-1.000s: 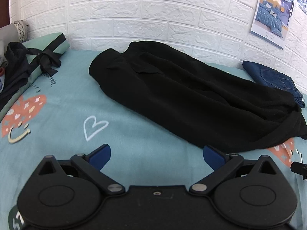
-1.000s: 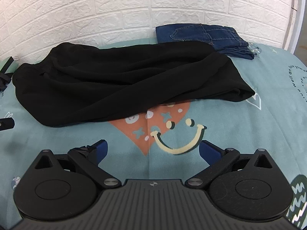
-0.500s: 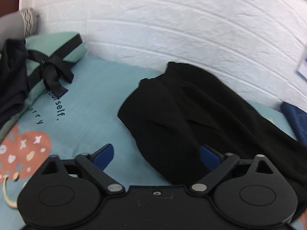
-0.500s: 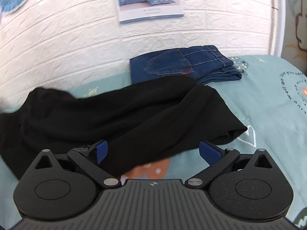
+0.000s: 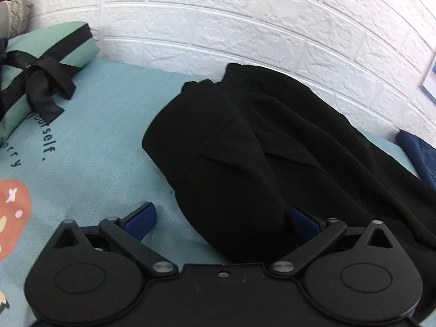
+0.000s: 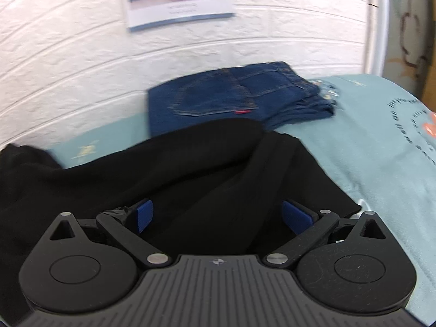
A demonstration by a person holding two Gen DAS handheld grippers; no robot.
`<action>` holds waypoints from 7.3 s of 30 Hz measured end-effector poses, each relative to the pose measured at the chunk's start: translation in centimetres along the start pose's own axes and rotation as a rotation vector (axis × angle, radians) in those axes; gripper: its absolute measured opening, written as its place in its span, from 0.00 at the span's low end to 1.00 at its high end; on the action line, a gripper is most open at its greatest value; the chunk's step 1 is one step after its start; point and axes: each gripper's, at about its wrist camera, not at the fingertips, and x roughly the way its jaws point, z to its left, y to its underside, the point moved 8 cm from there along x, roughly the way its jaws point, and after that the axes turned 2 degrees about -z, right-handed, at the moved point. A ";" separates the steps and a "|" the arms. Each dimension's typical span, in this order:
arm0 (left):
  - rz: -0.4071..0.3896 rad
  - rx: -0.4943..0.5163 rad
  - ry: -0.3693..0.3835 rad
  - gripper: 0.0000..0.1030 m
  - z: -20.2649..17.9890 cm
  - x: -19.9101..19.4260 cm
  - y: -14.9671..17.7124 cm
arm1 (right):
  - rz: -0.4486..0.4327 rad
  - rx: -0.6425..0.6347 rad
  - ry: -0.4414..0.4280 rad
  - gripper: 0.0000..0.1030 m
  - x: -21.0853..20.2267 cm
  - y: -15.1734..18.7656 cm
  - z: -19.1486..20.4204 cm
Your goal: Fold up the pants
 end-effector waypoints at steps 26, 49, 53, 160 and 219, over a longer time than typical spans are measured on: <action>-0.128 -0.188 -0.024 1.00 6.9 -18.4 8.6 | 0.231 0.055 -0.203 0.38 -17.0 9.0 -4.3; -0.077 -0.294 -0.044 1.00 7.9 -18.8 10.5 | 0.089 -0.242 -0.137 0.77 -8.1 4.5 2.3; -0.071 -0.279 -0.041 1.00 7.2 -18.5 10.2 | 0.089 -0.176 -0.170 0.01 -7.8 3.9 0.8; -0.206 -0.452 -0.018 1.00 10.7 -17.5 8.9 | 0.046 0.443 -0.149 0.03 -14.9 7.6 -22.3; -0.191 -0.229 0.065 1.00 9.4 -6.4 -7.3 | -0.037 0.062 -0.126 0.04 -4.8 -9.0 -7.0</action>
